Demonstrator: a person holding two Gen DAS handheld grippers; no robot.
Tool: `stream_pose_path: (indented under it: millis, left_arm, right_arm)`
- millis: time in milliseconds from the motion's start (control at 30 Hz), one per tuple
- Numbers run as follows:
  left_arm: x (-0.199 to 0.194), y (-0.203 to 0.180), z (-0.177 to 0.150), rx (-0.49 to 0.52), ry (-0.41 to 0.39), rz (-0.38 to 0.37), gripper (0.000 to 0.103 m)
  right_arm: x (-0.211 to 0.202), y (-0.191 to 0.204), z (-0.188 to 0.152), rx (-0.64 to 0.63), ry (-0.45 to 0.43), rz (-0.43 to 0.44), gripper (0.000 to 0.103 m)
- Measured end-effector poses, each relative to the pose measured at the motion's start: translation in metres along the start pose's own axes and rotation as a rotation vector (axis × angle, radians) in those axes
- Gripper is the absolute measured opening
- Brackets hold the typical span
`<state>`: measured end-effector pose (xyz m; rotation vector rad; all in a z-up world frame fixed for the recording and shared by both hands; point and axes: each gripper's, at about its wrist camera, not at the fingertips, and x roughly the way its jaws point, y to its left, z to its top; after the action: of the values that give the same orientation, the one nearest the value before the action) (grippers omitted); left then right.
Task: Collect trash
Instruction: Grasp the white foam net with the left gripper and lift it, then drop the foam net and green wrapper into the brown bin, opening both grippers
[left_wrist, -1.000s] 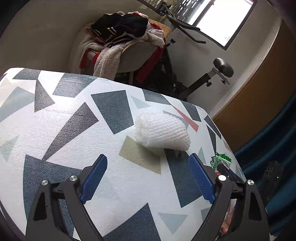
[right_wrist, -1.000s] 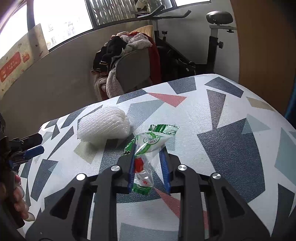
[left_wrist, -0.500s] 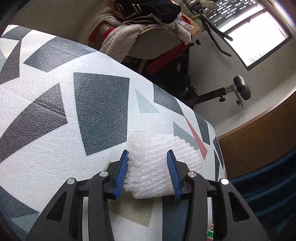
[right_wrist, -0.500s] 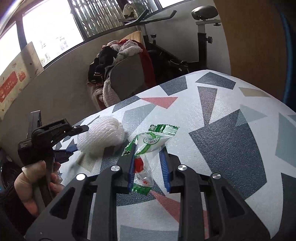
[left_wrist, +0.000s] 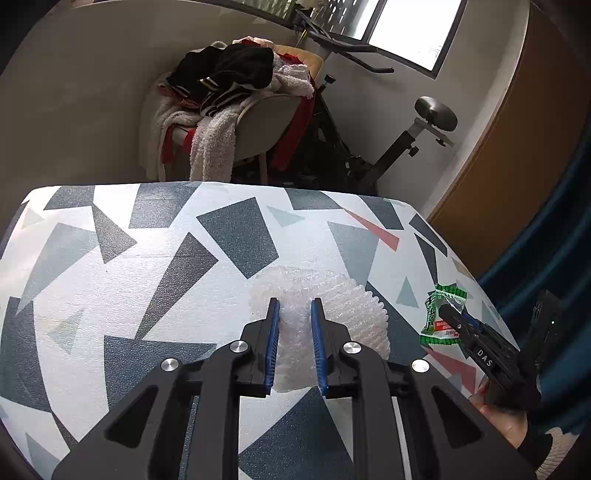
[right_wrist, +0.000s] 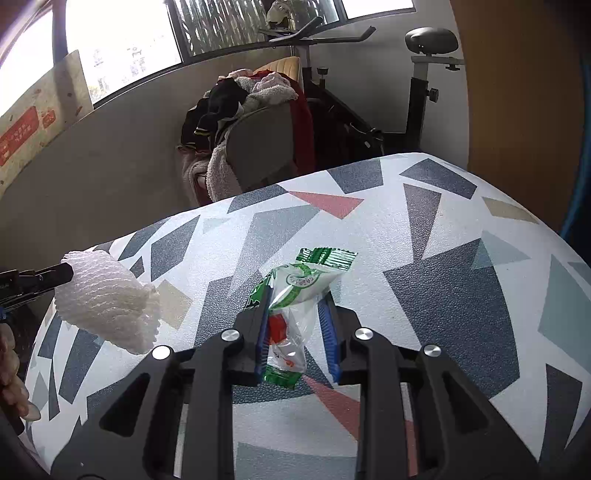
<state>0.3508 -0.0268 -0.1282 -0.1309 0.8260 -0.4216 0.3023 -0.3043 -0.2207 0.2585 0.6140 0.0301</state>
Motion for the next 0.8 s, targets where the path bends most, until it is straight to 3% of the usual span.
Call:
stream_pose_path:
  millis: [167, 367, 667, 800]
  left_arm:
    - [-0.064, 0.000, -0.032, 0.037, -0.017, 0.002, 0.017]
    - [-0.119, -0.014, -0.084, 0.041, -0.043, -0.033, 0.017]
    - [-0.172, -0.048, -0.150, 0.124, -0.040, -0.062, 0.017]
    - [-0.185, -0.059, -0.182, 0.114, -0.034, -0.084, 0.017]
  right_arm:
    - [-0.043, 0.021, -0.005, -0.060, 0.001, 0.075, 0.027]
    - [-0.099, 0.041, -0.036, -0.120, 0.017, 0.123, 0.027]
    - [-0.174, 0.049, -0.090, -0.187, 0.033, 0.167, 0.027]
    - [-0.199, 0.052, -0.112, -0.223, 0.041, 0.185, 0.027]
